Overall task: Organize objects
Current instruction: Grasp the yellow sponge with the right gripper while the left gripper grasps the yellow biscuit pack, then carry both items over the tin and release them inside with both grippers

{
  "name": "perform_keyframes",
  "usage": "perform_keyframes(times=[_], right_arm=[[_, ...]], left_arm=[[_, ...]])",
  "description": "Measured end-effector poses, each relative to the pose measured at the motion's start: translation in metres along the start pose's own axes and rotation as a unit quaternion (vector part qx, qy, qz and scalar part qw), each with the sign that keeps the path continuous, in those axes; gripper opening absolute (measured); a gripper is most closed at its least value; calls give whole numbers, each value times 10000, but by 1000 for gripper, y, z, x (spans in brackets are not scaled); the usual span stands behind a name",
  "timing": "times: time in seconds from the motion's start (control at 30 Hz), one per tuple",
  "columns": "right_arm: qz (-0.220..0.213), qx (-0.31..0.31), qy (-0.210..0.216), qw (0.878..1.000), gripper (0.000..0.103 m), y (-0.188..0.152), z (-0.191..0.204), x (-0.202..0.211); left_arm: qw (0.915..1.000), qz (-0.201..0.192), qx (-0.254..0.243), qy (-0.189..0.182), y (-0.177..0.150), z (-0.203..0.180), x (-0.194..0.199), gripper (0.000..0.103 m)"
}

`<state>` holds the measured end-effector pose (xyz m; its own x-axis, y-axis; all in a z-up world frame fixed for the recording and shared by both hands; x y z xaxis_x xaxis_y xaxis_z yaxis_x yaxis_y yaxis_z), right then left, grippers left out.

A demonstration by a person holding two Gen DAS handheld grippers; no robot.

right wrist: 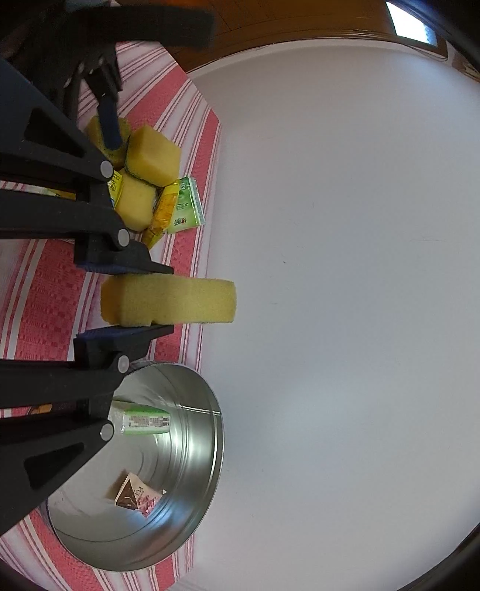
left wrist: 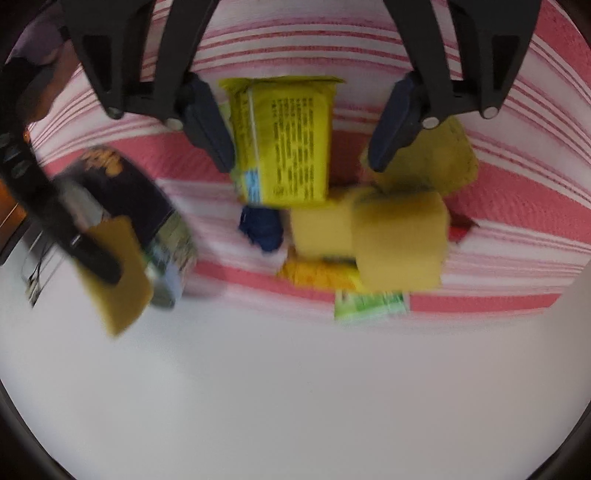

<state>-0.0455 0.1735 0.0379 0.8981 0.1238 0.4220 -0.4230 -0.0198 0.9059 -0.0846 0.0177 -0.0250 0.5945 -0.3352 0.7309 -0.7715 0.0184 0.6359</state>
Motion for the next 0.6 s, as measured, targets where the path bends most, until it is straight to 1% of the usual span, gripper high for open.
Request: perform_keyframes(times=[0.03,0.07,0.17,0.27,0.33,0.47,0.6], right_arm=[[8,6,-3,10000,25,0,0,0],[17,5,-3,10000,25,0,0,0],[39,42,-9,10000,25,-1,2,-1],[18,121,-61,9999,25,-2,5,0],[14,131,-68,9999,25,-2,4,0],[-17,79,-87,9999,25,-1,0,2],[-77,61,-60,9999,25,1,-2,3]], left_arm=[[9999,143,-29,-45,-2,-2,-6,56],[9998,139,-21,-148,-3,-4,-8,53],[10000,-16,-76,-57,-2,-7,-4,52],[9997,-227,32,-41,1,-3,2,52],[9987,-498,92,-68,5,-3,10,51],[9937,-1114,103,54,9,-3,27,51],[9897,-1416,198,-17,10,-2,33,51]])
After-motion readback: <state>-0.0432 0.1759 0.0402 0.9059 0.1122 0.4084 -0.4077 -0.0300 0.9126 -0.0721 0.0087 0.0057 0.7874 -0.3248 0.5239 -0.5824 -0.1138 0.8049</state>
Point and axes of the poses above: each gripper's, at about its wrist camera, not at the fingertips, and x roughly against the way its jaws point, z to its left, y to its top, the point moved 2 cm from there along -x, roughly the way its jaws point, and after that the axes turned 3 degrees about -y, right-handed, at the moved point
